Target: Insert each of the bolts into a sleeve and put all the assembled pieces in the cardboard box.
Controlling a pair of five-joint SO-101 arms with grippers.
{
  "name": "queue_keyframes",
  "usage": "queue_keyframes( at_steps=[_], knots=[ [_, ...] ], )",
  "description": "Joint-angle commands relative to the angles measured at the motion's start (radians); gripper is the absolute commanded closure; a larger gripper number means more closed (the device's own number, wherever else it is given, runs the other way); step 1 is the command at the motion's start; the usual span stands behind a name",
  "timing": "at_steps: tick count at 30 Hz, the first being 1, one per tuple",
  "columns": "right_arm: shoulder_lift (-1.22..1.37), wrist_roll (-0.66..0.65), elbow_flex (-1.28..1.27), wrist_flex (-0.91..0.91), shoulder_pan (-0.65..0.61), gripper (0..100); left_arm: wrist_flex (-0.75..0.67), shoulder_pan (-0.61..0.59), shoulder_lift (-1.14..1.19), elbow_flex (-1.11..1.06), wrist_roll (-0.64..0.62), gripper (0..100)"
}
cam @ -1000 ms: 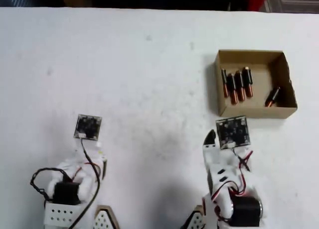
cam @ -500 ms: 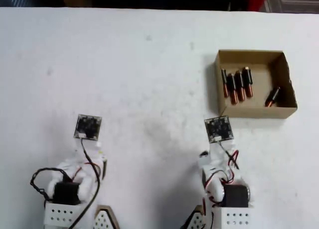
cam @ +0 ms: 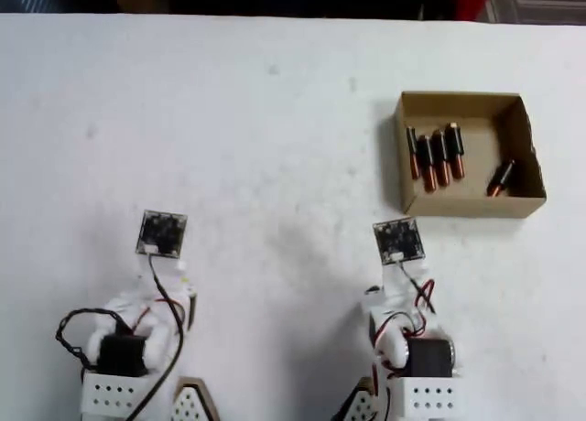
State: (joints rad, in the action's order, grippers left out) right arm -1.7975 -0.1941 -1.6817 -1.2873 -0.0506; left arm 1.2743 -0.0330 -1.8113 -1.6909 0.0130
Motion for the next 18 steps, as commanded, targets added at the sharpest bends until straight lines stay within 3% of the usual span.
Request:
queue_keyframes(
  at_steps=[1,18],
  knots=[
    [-0.007,0.117,-0.008,0.018,-0.004,98.2,0.008,0.015,-0.004,-0.002,-0.005,98],
    [-0.007,0.138,-0.008,0.018,-0.005,98.1,0.008,0.015,-0.004,-0.002,-0.005,98]
  ],
)
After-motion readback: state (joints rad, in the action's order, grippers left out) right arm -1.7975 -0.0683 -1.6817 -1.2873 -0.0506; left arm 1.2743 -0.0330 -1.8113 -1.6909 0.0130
